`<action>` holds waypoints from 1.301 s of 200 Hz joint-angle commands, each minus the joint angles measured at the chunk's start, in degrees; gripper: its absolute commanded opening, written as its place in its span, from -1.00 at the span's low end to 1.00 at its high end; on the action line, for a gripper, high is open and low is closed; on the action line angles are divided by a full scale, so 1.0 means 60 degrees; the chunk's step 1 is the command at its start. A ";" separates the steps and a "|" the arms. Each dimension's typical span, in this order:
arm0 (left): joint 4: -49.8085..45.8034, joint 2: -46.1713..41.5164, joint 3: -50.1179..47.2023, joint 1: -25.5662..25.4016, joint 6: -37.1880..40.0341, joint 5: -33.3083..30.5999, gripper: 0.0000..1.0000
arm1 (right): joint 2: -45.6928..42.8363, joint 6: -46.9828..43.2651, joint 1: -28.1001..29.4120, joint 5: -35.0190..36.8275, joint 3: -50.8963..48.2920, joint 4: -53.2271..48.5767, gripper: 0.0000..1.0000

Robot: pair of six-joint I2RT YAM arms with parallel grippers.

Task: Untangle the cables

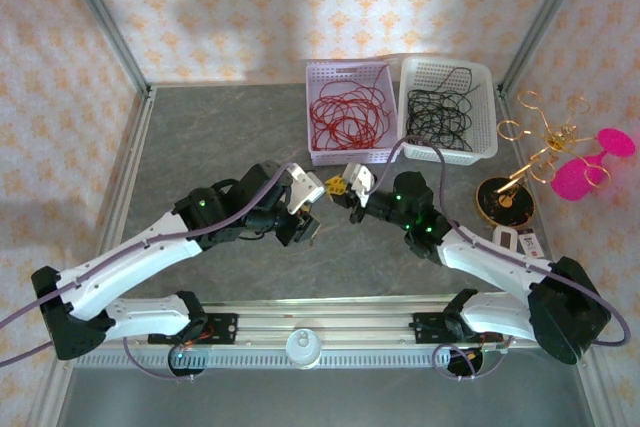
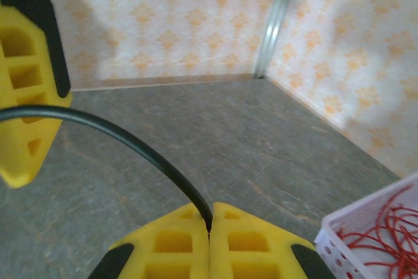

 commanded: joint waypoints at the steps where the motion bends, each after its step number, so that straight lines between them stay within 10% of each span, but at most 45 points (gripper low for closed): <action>1: 0.0755 -0.0574 -0.0086 -0.0004 -0.0418 -0.1694 0.14 | -0.0330 0.1128 0.0000 0.1524 0.0479 -0.0740 -1.00; 87: 0.2414 -0.2170 -0.2177 -0.0002 -0.1402 -0.2306 0.31 | 0.0149 0.5735 -0.1203 0.6724 0.4638 -0.5874 -1.00; 133: 0.3479 -0.2872 -0.3649 -0.0010 -0.1794 -0.1992 0.33 | 0.1361 0.5527 -0.2564 0.8556 0.6910 -0.7942 -1.00; 260: 0.4812 -0.3475 -0.5455 -0.0006 -0.2678 -0.1542 0.35 | 0.5344 0.4887 -0.5078 0.8213 0.9170 -0.8165 -1.00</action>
